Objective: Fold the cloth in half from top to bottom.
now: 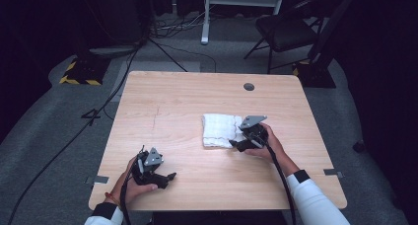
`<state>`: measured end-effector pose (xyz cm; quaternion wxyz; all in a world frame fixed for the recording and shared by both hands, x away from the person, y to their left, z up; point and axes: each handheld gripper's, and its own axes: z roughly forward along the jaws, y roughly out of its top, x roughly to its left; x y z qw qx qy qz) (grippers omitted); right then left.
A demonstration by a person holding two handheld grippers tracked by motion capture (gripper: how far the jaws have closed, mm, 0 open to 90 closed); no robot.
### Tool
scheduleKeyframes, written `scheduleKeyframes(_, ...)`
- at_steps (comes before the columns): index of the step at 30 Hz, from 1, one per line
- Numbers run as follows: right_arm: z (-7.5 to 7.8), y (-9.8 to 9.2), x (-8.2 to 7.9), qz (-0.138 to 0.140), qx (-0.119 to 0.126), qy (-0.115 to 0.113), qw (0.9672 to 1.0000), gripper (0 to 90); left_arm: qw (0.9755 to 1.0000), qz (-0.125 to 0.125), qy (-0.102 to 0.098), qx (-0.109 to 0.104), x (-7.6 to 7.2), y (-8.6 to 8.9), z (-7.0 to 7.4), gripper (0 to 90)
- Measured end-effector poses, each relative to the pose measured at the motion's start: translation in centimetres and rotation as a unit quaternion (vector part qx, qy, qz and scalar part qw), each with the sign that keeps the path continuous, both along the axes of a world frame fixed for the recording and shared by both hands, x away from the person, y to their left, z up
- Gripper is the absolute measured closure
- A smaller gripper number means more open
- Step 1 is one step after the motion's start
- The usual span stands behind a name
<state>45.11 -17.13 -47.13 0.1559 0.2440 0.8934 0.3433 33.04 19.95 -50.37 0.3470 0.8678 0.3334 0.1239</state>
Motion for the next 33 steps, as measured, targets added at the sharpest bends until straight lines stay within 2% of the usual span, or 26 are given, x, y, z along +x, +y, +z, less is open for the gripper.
scheduleKeyframes(6,0.9,-0.9,-0.9,0.005,-0.010,0.003,0.9999,27.5,1.0000,0.003,-0.001,0.000,0.0,0.0,0.0,13.7)
scheduleKeyframes(8,1.2,-1.2,-1.4,0.005,-0.018,-0.005,0.9998,27.5,1.0000,0.004,-0.001,-0.001,-0.1,0.0,0.0,13.7)
scheduleKeyframes(14,2.0,-2.6,-2.6,0.001,-0.021,-0.011,0.9997,28.1,1.0000,0.005,0.000,-0.001,-0.1,0.0,0.0,13.7)
scheduleKeyframes(23,1.8,-4.5,-4.3,0.003,-0.041,-0.008,0.9991,28.8,1.0000,0.006,-0.001,0.000,-0.1,0.0,0.0,13.7)
scheduleKeyframes(33,1.5,-6.7,-6.0,-0.005,-0.044,-0.007,0.9990,28.8,1.0000,0.006,-0.001,0.000,-0.1,0.0,0.0,13.8)
